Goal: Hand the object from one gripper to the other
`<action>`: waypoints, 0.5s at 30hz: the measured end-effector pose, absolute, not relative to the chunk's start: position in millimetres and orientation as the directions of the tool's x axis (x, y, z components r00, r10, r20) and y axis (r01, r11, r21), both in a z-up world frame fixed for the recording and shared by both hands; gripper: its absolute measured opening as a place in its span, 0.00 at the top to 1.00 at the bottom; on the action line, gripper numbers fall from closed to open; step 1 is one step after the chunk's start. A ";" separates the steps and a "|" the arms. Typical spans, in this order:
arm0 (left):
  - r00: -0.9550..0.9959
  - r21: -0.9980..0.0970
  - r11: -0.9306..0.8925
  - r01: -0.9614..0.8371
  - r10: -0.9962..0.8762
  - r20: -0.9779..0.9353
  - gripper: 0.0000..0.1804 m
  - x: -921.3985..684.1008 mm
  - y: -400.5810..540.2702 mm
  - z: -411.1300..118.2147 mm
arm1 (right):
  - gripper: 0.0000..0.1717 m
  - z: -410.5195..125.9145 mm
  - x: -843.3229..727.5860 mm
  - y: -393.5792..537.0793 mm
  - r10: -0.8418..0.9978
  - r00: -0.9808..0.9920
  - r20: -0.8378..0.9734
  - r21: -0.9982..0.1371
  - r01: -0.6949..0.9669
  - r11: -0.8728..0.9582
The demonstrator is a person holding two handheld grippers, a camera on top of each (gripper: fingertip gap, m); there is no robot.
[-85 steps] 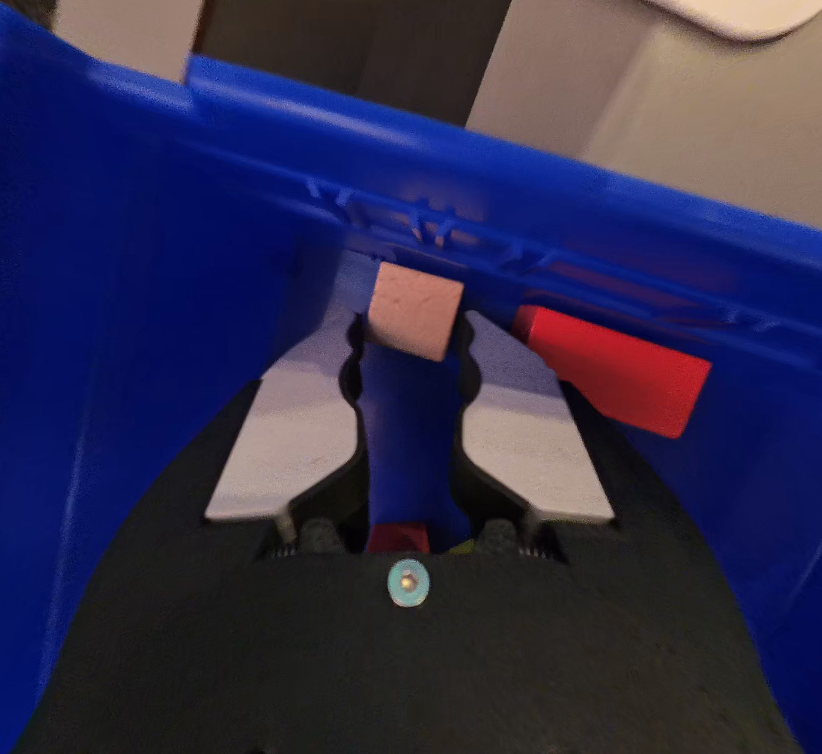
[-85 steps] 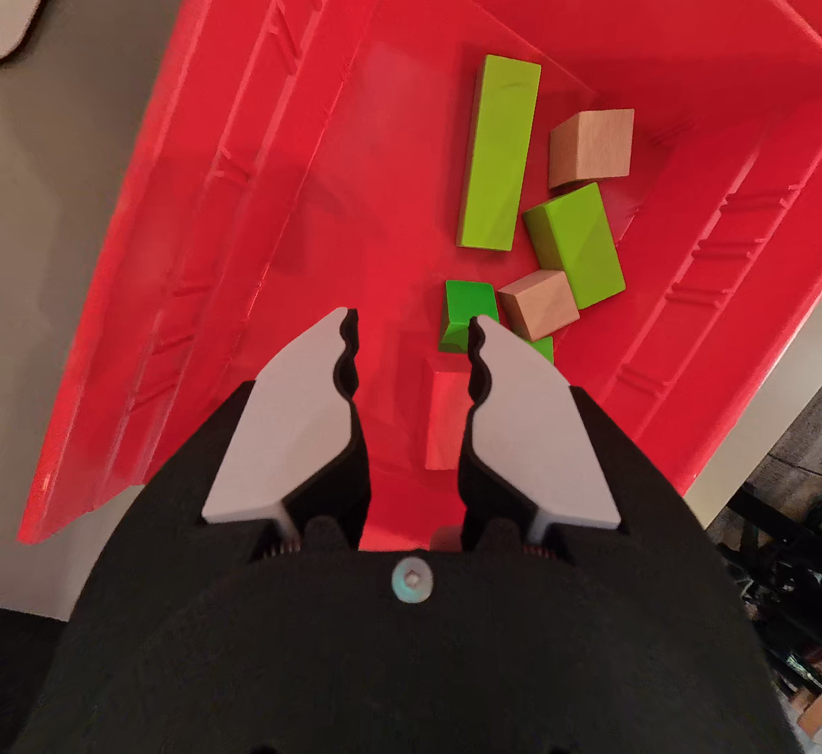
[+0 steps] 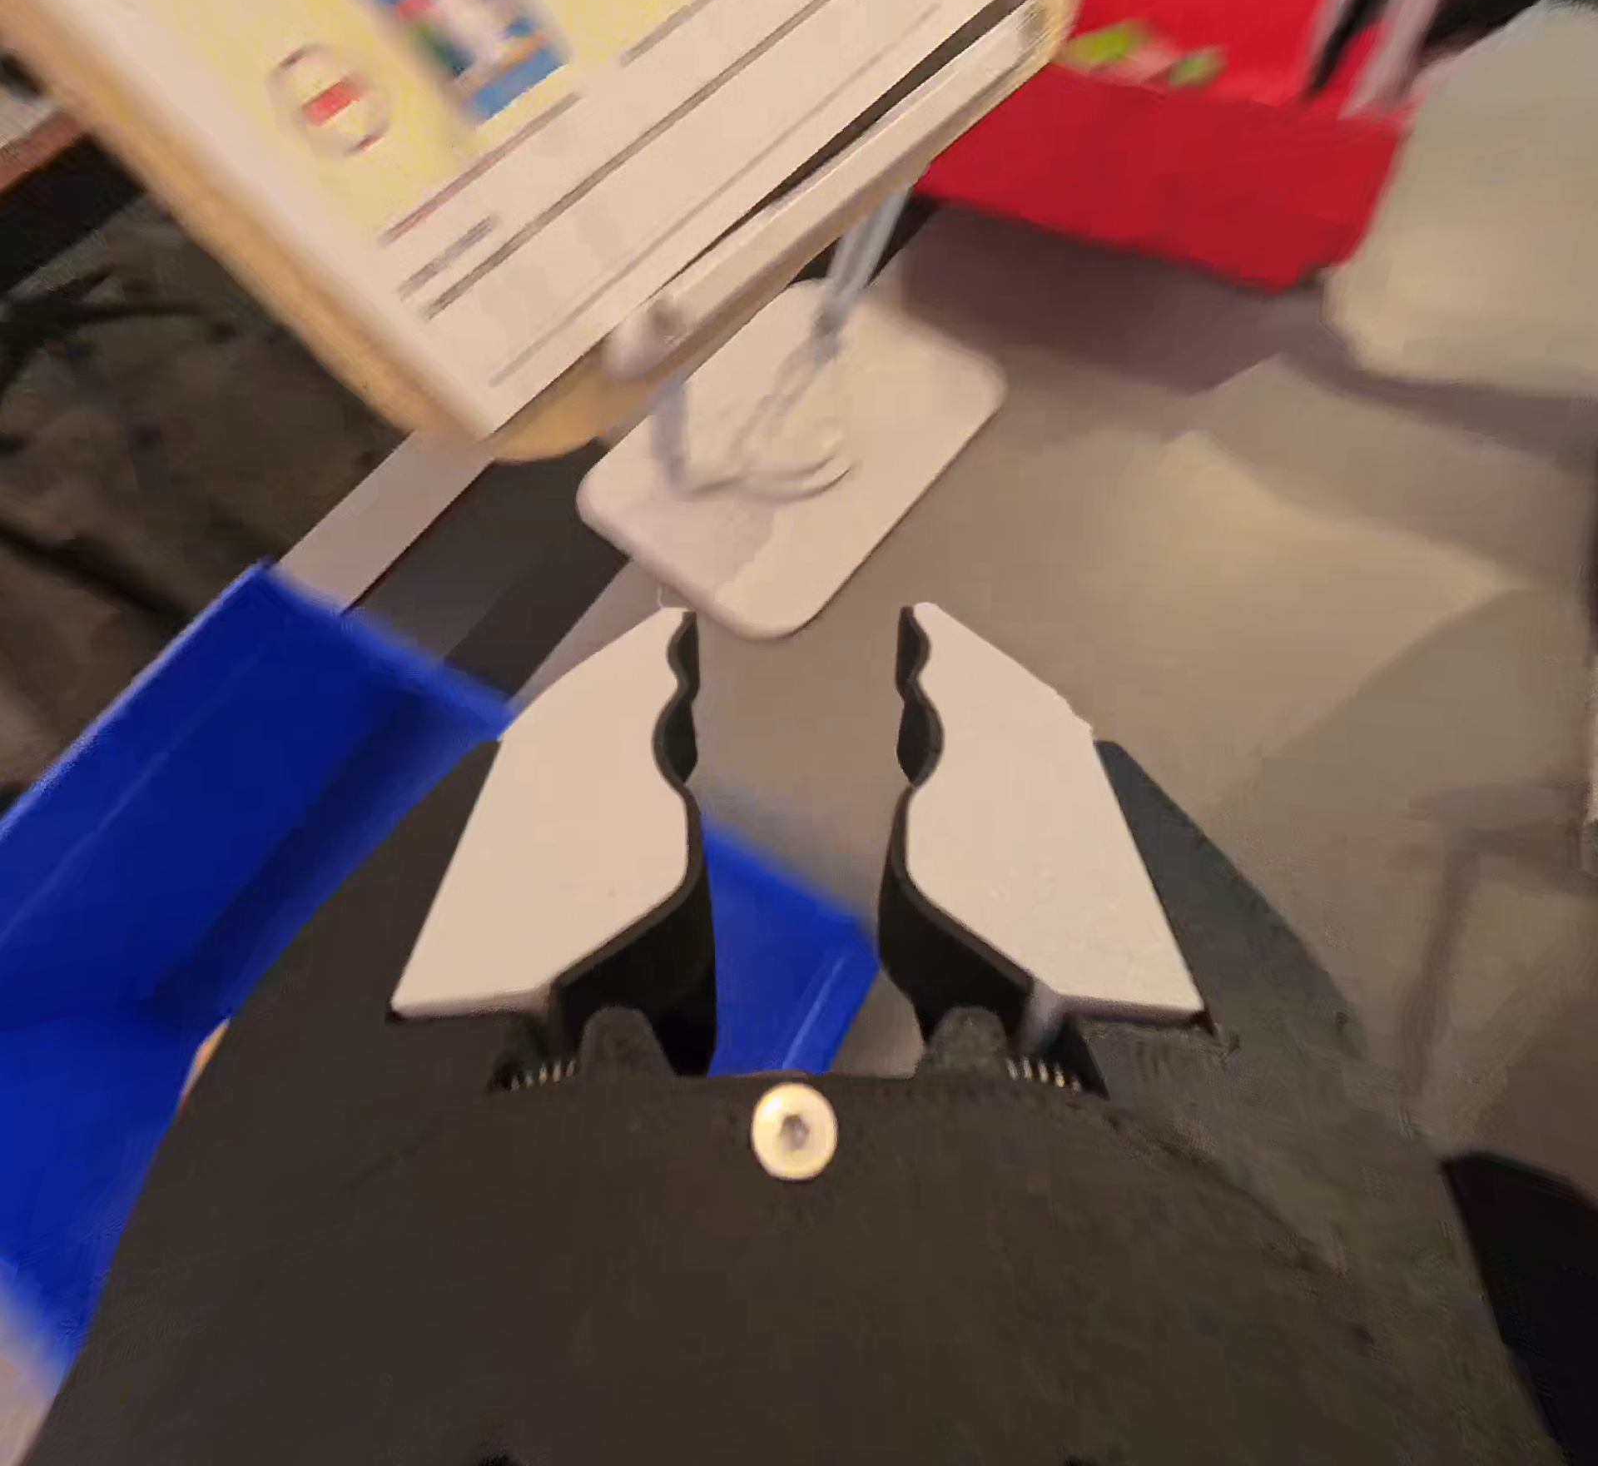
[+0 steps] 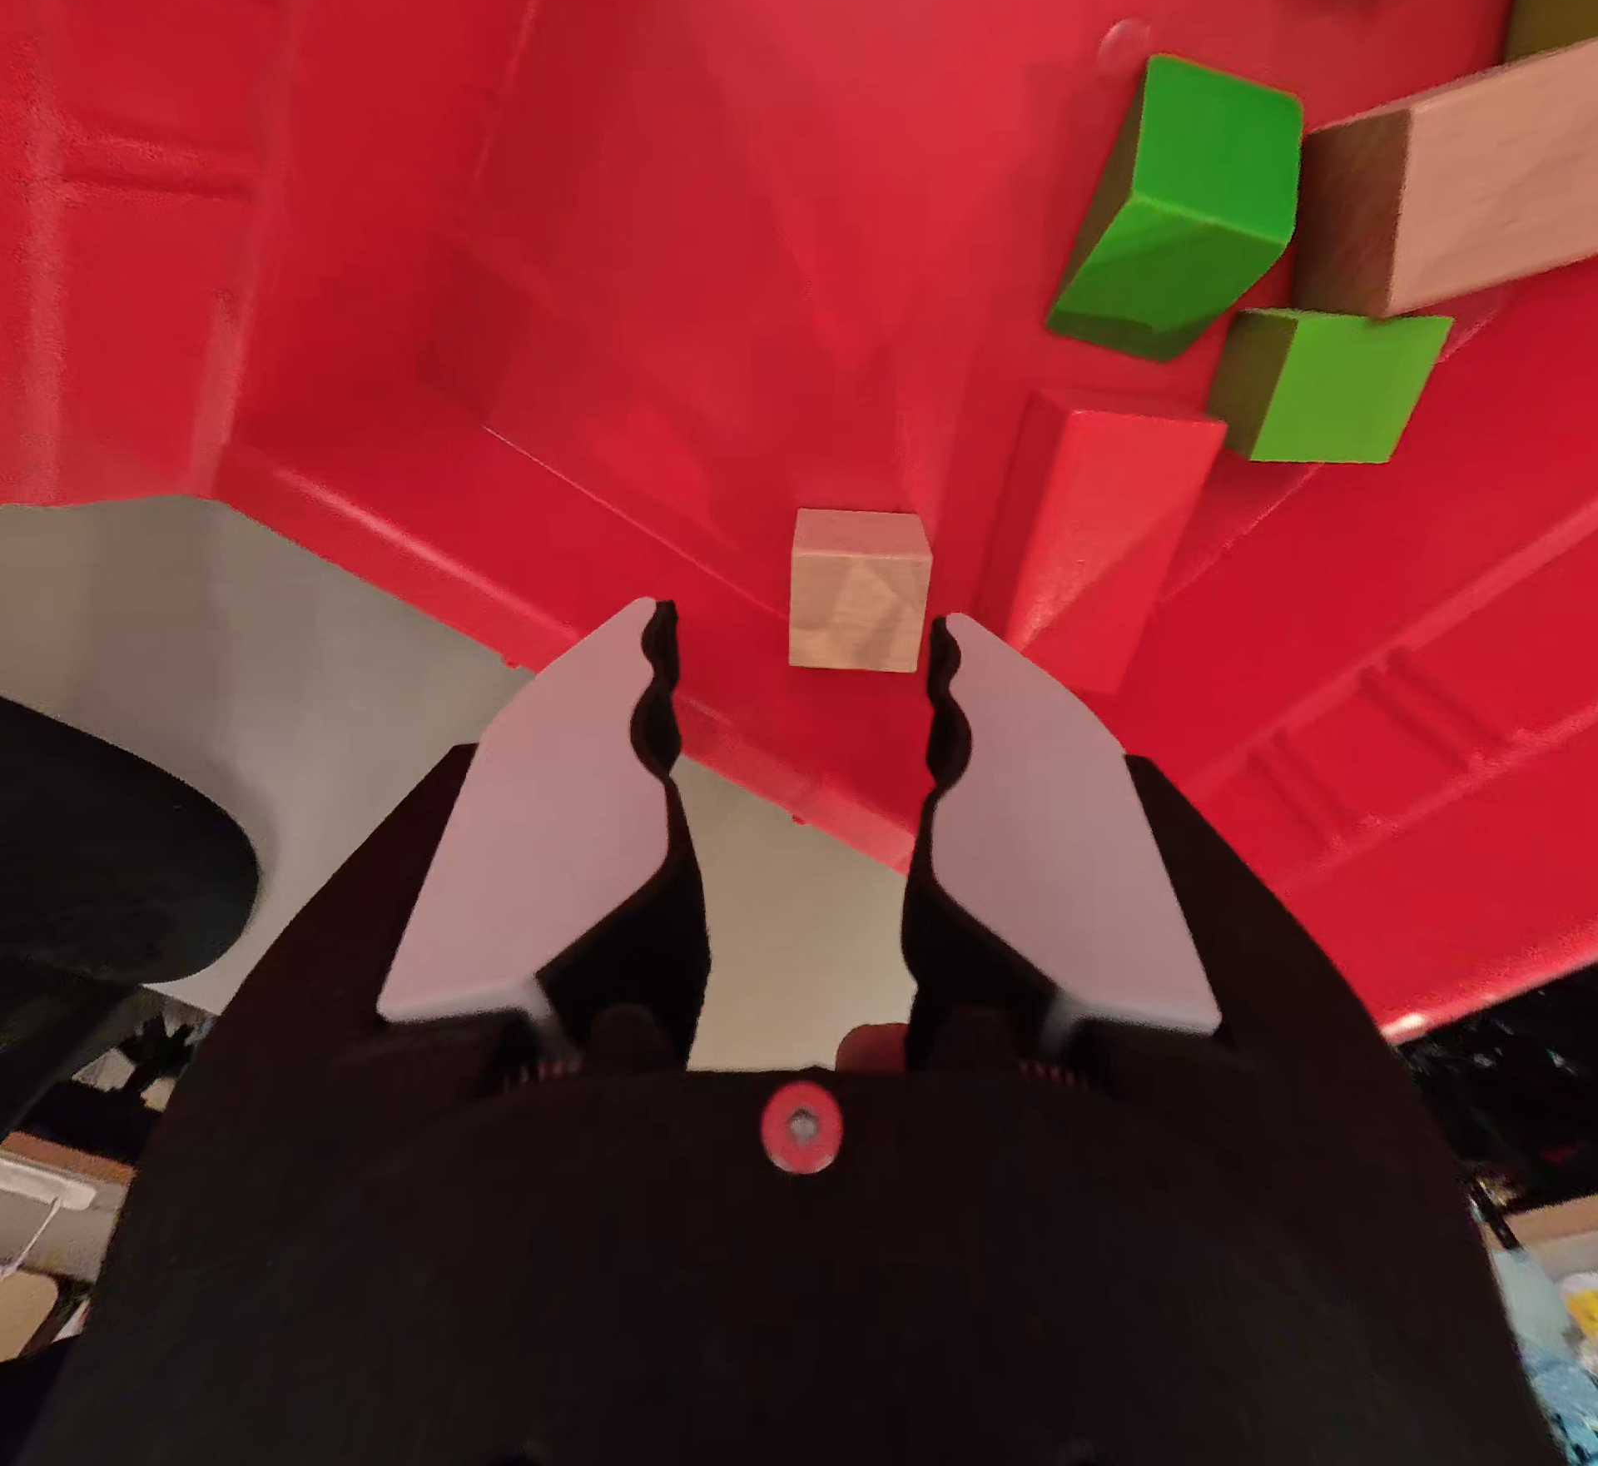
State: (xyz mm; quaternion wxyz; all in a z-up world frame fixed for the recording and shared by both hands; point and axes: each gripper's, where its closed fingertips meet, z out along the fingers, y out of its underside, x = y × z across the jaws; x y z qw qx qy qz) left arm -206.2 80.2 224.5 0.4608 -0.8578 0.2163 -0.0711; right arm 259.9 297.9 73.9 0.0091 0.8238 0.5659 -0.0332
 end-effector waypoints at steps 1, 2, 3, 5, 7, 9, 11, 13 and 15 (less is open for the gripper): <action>0.910 -0.795 -0.516 -0.319 -0.402 -0.104 0.75 -231.1 73.6 221.7 | 0.69 77.9 258.0 297.2 0.932 0.356 -0.065 -0.041 0.933 -0.359; 0.918 -0.768 -0.550 -0.328 -0.376 -0.122 0.75 -254.3 67.4 217.4 | 0.69 81.6 256.4 296.7 0.934 0.352 -0.063 -0.057 0.933 -0.355; 0.923 -0.724 -0.596 -0.347 -0.355 -0.150 0.74 -278.2 60.3 208.3 | 0.69 84.8 254.6 296.5 0.935 0.350 -0.060 -0.068 0.933 -0.353; 0.920 -0.598 -0.704 -0.384 -0.350 -0.178 0.73 -316.3 43.6 181.8 | 0.69 90.0 250.6 296.8 0.936 0.349 -0.050 -0.085 0.932 -0.352; 0.910 -0.495 -0.766 -0.410 -0.383 -0.161 0.72 -335.0 32.5 153.7 | 0.70 92.9 245.3 297.5 0.939 0.342 -0.040 -0.097 0.934 -0.344; 0.890 -0.411 -0.791 -0.453 -0.429 -0.154 0.69 -339.6 31.3 128.3 | 0.71 94.1 238.3 297.2 0.941 0.334 -0.046 -0.111 0.935 -0.337; 0.872 -0.319 -0.812 -0.489 -0.454 -0.181 0.67 -345.2 35.6 105.8 | 0.71 95.2 232.9 298.4 0.942 0.332 -0.039 -0.116 0.935 -0.334; 0.904 -0.235 -0.876 -0.422 -0.384 -0.191 0.66 -356.5 41.4 87.0 | 0.71 97.1 228.4 298.6 0.944 0.330 -0.027 -0.119 0.936 -0.330; 0.954 -0.197 -0.942 -0.273 -0.238 -0.184 0.65 -369.1 42.7 75.6 | 0.71 100.6 223.1 297.4 0.945 0.327 -0.021 -0.134 0.936 -0.327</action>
